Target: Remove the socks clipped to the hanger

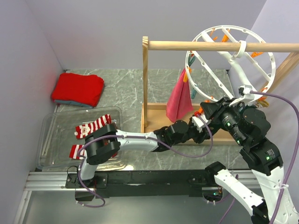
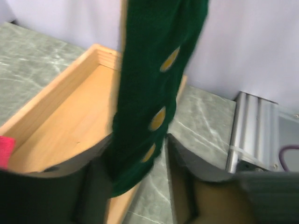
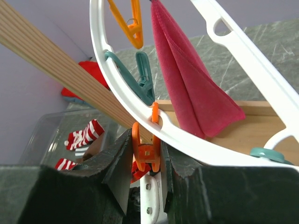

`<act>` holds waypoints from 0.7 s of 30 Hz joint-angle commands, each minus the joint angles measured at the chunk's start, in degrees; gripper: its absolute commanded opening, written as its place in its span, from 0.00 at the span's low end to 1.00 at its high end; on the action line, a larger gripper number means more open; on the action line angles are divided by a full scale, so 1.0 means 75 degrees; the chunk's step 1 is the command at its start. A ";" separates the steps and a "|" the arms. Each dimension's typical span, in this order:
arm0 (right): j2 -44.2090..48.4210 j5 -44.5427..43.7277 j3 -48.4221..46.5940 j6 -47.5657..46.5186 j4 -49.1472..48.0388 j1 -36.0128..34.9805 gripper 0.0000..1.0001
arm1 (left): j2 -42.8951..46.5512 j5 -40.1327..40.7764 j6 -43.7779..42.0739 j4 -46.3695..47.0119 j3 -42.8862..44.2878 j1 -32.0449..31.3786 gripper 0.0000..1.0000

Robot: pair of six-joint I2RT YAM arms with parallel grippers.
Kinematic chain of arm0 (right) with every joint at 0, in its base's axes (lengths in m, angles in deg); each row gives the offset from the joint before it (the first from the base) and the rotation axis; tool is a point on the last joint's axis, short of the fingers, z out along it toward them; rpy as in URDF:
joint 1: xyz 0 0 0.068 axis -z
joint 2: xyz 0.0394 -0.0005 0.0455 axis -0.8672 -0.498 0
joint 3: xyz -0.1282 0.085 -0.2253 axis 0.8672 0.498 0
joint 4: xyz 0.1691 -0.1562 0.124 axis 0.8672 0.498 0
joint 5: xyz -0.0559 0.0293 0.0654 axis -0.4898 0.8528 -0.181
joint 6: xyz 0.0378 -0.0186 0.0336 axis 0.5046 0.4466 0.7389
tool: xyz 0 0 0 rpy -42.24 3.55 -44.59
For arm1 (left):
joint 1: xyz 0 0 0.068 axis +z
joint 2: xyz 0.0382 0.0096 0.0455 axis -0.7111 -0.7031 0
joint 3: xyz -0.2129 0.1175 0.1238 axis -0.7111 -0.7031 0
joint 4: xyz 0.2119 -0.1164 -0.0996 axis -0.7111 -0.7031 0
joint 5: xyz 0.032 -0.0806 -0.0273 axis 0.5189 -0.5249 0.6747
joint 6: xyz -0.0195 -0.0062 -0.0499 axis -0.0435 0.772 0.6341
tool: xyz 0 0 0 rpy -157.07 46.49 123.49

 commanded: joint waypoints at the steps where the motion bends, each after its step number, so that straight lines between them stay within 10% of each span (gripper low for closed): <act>1: -0.0005 0.0687 -0.0077 0.0084 0.0244 -0.0067 0.04 | 0.0472 -0.1234 0.0626 -0.0150 0.0230 0.0091 0.41; 5: 0.0007 0.0652 -0.0171 0.0084 0.0349 -0.0078 0.16 | 0.1115 -0.1202 0.1282 -0.0091 -0.0285 0.0102 0.09; 21: 0.0124 0.0078 -0.1260 -0.0244 0.1860 -0.0067 0.80 | 0.3471 -0.2336 0.2889 -0.1217 -0.1797 0.0091 0.01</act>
